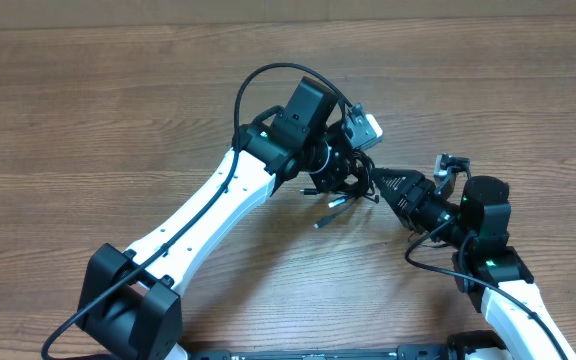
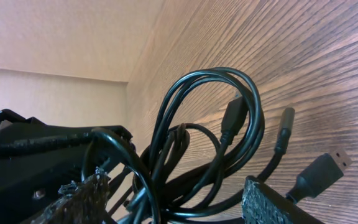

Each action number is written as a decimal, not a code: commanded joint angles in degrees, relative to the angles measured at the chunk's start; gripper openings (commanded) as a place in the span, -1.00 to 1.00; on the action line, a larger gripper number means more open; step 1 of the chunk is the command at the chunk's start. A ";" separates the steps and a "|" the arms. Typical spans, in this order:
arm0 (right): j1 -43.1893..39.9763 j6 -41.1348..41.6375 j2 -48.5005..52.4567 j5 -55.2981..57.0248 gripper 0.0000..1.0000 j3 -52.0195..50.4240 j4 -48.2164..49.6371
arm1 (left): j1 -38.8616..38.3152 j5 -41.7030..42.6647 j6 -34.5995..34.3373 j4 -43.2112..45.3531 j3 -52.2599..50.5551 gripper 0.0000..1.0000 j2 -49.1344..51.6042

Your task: Untangle cables

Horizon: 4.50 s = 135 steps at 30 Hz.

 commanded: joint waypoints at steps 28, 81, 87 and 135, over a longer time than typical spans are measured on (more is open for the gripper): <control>0.15 4.50 0.04 6.69 0.27 0.96 -4.42 | -0.17 13.57 24.24 -5.09 1.57 -0.92 -0.70; 0.17 4.24 0.04 5.35 -0.92 0.96 -4.74 | -1.36 15.56 19.30 1.99 1.57 -0.91 -0.70; 0.17 4.26 0.04 5.01 -0.93 0.96 -4.26 | -1.33 2.23 4.57 2.47 1.57 -0.92 -0.70; 0.17 -12.26 0.07 -5.18 0.97 0.96 3.58 | 5.79 4.87 -6.71 8.31 1.57 -0.91 -0.70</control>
